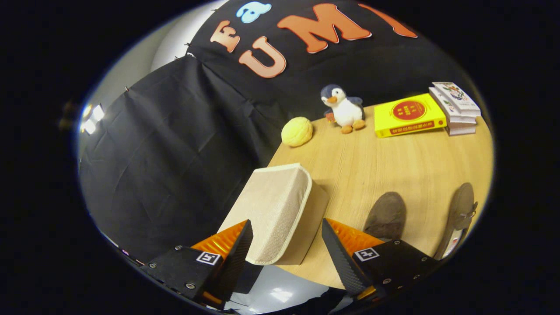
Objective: Open the storage box then place both shoes into the box .Put the left shoe in first, then the right shoe, with the right side of both shoes facing outward in a uniform manner.
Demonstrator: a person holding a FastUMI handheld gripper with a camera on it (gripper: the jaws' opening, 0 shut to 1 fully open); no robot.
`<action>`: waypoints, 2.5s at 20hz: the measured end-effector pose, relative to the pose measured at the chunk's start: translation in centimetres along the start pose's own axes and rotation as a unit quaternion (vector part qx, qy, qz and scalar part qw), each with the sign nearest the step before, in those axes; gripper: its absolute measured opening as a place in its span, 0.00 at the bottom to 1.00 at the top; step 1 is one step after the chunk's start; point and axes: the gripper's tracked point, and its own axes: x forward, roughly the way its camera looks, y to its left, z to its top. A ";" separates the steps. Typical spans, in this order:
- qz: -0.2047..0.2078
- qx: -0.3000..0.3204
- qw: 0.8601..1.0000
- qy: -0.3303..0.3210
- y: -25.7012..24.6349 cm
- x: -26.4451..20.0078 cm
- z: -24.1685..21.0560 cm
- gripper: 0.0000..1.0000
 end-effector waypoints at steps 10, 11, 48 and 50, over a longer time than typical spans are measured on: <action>0.038 0.086 0.990 0.103 0.9 7.5 -5.0 0.95; 0.037 0.091 0.989 0.109 0.8 8.2 -5.4 0.95; 0.170 -0.025 0.983 0.061 30.8 12.9 2.5 0.22; 0.156 -0.010 0.985 0.075 30.9 15.2 1.8 0.22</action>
